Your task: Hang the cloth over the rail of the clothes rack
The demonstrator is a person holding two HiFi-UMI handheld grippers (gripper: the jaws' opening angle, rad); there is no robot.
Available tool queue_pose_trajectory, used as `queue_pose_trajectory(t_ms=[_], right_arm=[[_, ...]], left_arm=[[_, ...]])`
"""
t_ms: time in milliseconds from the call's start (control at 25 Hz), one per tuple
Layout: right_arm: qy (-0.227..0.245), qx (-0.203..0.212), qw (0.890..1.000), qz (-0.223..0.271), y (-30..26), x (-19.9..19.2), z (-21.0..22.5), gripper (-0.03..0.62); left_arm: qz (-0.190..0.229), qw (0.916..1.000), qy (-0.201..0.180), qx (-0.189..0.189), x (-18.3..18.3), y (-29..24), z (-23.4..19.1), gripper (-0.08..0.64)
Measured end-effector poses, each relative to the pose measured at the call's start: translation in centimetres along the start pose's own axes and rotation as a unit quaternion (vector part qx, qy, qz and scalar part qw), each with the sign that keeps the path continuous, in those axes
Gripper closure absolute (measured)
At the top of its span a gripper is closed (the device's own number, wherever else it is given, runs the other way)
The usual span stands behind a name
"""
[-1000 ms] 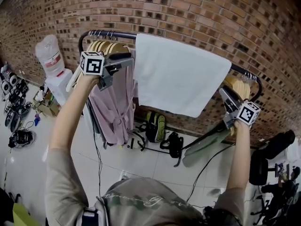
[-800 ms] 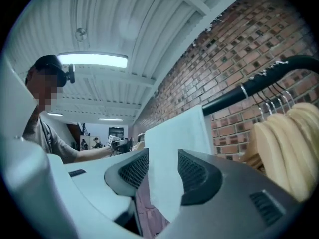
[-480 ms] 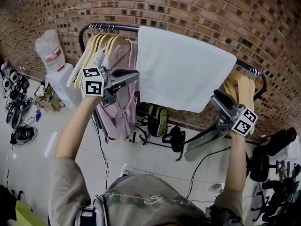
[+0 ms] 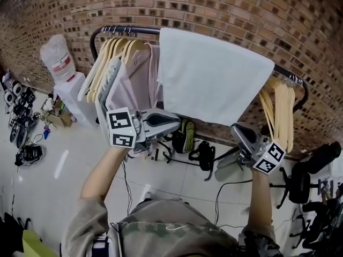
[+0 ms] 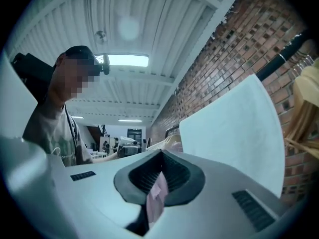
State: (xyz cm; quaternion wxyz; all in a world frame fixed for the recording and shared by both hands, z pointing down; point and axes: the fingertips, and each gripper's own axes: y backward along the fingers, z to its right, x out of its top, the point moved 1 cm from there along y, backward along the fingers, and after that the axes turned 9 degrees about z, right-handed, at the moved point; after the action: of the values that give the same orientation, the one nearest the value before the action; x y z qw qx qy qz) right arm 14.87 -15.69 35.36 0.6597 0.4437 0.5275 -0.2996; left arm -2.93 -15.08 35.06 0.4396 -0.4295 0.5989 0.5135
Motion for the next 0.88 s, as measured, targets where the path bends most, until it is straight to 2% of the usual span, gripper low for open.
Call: queue_pose_trajectory(t_ms=[40,160,200,320,560,720,880], right_arm=[[0.004,0.004,1.000,-0.008,-0.2,-0.6,-0.7,0.583],[0.011,0.019,0.999,-0.037,-0.8,-2.4,-2.6,0.583],[0.006,0.024,0.999,-0.044,-0.9,-2.9,-3.2,0.583],[-0.006,0.034,0.998,-0.048,-1.2,-4.1,-4.6,0.583],[0.006,0.045,0.997,-0.067,-1.9,-5.4,-5.7,0.583],[-0.026,0.042,0.998,-0.041,-1.7,-4.9,-5.6,0.583],[-0.036,0.040,0.998,-0.031,-1.8,-4.9,-5.4,0.583]], left_arm=[[-0.007,1.0000,-0.003,-0.003,-0.3,0.0,0.4,0.554],[-0.058,0.9968,-0.052,-0.016,-2.0,0.3,1.0,0.554],[-0.065,0.9960,-0.058,-0.022,-2.4,0.4,1.1,0.554],[-0.052,0.9974,-0.036,-0.034,-2.9,0.3,1.7,0.553],[-0.036,0.9982,-0.031,-0.038,-3.4,0.4,2.1,0.554],[-0.026,0.9989,-0.013,-0.035,-3.6,1.0,1.6,0.554],[-0.032,0.9984,-0.024,-0.039,-3.9,0.8,1.9,0.554]])
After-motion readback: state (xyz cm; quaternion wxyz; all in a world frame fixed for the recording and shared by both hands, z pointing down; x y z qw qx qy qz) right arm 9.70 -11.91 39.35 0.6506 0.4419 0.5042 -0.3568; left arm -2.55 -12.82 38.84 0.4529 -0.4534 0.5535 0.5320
